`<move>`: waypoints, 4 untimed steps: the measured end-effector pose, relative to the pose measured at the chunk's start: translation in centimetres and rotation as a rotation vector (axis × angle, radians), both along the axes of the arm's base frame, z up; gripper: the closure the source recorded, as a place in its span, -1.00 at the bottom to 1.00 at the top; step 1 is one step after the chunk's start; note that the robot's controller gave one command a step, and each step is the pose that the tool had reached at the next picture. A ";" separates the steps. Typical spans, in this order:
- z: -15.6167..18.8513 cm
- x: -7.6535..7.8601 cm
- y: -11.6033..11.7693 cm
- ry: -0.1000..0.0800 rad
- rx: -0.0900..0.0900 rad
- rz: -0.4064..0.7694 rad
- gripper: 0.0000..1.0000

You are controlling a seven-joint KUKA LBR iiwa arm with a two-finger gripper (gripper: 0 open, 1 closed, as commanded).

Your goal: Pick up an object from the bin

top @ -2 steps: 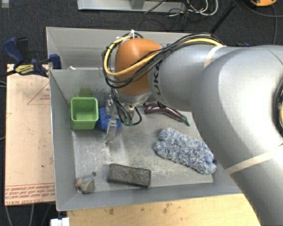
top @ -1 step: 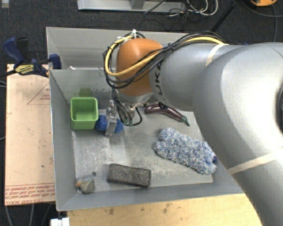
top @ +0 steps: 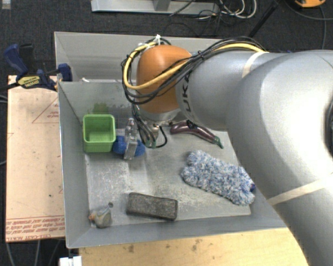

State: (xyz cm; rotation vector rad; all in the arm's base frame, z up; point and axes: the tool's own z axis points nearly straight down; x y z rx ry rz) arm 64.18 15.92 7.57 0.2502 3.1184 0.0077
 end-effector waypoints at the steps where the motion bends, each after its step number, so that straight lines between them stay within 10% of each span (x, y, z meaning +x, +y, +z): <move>1: 0.1 0.0 0.0 0.001 0.000 0.000 1.00; 4: 4.9 -0.3 0.0 0.013 -0.003 0.000 1.00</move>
Offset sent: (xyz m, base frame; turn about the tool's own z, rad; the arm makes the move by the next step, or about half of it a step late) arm -0.0001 0.0000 0.1107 -0.0001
